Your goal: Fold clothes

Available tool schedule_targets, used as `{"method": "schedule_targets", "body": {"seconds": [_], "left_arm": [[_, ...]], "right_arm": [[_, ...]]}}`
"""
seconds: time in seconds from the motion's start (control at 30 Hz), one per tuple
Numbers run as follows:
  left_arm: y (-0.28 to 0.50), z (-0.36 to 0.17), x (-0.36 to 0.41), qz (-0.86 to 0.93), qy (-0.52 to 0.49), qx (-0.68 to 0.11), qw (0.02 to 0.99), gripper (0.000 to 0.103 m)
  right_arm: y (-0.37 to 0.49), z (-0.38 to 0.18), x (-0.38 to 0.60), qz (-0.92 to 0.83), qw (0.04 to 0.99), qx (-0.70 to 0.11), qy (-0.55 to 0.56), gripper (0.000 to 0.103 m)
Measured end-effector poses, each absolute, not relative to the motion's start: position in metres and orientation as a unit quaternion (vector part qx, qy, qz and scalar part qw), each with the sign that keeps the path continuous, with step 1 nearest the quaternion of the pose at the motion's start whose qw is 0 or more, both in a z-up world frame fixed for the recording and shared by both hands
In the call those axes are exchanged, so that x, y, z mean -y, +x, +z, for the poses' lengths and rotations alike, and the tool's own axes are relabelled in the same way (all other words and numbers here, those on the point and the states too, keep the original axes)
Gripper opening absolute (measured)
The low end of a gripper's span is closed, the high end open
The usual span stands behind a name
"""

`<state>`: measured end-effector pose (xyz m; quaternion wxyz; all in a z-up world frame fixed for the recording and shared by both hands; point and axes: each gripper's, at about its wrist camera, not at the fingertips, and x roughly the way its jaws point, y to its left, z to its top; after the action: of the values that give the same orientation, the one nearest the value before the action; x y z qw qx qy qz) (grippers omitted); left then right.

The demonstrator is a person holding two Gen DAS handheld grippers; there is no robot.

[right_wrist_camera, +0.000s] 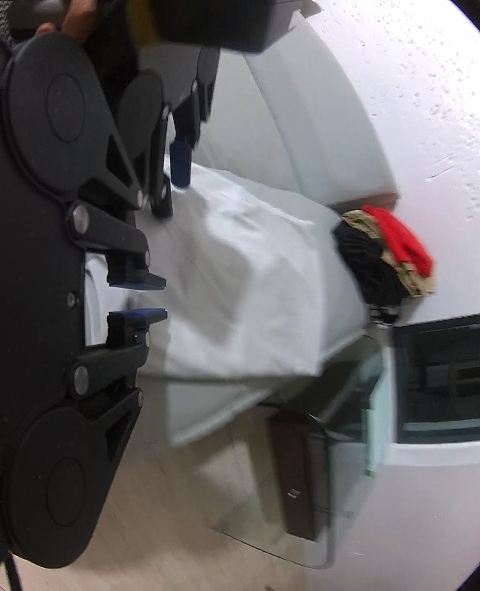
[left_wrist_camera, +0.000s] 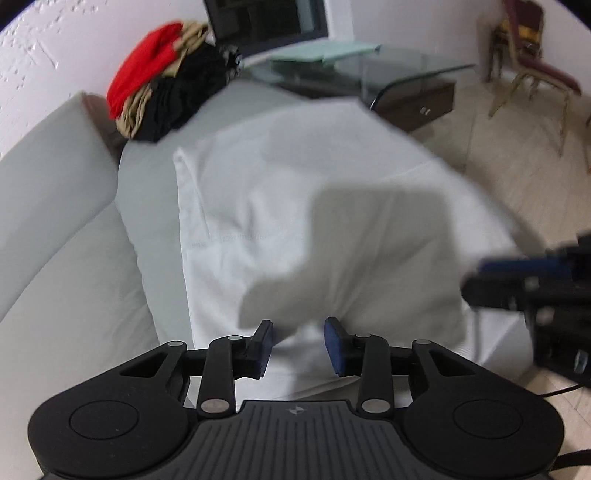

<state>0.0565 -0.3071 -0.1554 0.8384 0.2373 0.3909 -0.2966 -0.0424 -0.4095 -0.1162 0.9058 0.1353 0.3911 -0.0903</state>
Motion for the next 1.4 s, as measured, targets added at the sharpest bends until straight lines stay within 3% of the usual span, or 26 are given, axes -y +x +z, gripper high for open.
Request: {"method": "schedule_targets", "body": {"seconds": [0.1,0.2,0.37,0.47,0.53,0.87,0.97,1.03,1.4], "left_arm": [[0.054,-0.146,0.299,-0.281,0.232,-0.410,0.836,0.035],[0.042,-0.130,0.288,-0.280,0.222,-0.409,0.840,0.035],[0.021,-0.103,0.269,-0.280,0.200,-0.402,0.848,0.045],[0.008,-0.087,0.258,-0.281,0.187,-0.398,0.853,0.056],[-0.001,-0.076,0.251,-0.281,0.178,-0.395,0.856,0.065],[-0.038,-0.024,0.221,-0.286,0.155,-0.367,0.871,0.088],[-0.045,-0.006,0.214,-0.296,0.139,-0.370,0.870,0.095],[-0.049,0.003,0.210,-0.303,0.132,-0.384,0.862,0.102],[-0.072,0.030,0.196,-0.297,0.125,-0.394,0.860,0.102]], "right_arm": [[-0.051,-0.124,0.407,-0.101,0.896,-0.407,0.145,0.009],[-0.070,-0.115,0.406,-0.103,0.882,-0.426,0.172,0.017],[-0.096,-0.080,0.399,-0.103,0.894,-0.388,0.201,0.063],[-0.108,-0.059,0.393,-0.101,0.902,-0.363,0.214,0.074],[-0.112,-0.045,0.393,-0.097,0.906,-0.349,0.221,0.078],[-0.135,-0.001,0.372,-0.109,0.908,-0.340,0.221,0.090],[-0.144,0.015,0.368,-0.116,0.906,-0.339,0.227,0.101],[-0.151,0.026,0.363,-0.123,0.906,-0.340,0.220,0.103],[-0.162,0.076,0.329,-0.163,0.916,-0.349,0.113,0.103]]}}
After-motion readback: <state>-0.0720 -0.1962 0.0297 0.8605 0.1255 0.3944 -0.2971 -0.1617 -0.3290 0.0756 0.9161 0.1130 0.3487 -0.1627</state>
